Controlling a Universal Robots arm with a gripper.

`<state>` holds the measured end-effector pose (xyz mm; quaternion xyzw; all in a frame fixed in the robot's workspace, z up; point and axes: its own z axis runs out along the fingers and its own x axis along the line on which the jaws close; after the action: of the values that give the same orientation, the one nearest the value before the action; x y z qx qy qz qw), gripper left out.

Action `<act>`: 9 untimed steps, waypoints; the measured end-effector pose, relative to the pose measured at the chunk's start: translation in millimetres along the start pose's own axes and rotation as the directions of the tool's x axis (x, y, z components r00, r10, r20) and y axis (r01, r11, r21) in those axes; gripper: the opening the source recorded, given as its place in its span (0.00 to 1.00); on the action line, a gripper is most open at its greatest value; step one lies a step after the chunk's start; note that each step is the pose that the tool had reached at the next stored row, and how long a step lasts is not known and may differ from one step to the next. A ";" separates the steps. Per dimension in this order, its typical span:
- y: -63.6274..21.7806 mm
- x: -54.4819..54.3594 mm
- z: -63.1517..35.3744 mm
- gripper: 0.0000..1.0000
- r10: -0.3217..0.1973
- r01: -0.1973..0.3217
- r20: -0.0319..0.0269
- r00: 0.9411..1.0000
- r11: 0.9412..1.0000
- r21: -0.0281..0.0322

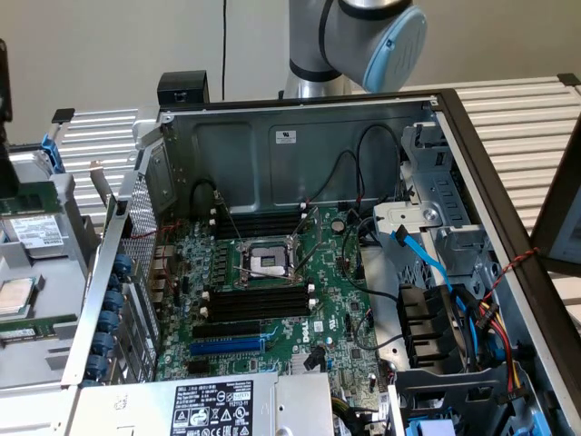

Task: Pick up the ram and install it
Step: 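Pick up the ram and move it above insertion slot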

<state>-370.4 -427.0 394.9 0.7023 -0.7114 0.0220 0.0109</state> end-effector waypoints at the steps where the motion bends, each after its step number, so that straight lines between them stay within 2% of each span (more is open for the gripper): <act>1: -4.1 0.3 0.1 0.13 0.000 0.000 0.001 1.000 1.000 0.000; 9: -37.6 3.3 0.5 0.13 0.000 0.000 0.013 1.000 1.000 0.000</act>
<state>-332.8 -430.8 395.1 0.7023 -0.7116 0.0173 0.0063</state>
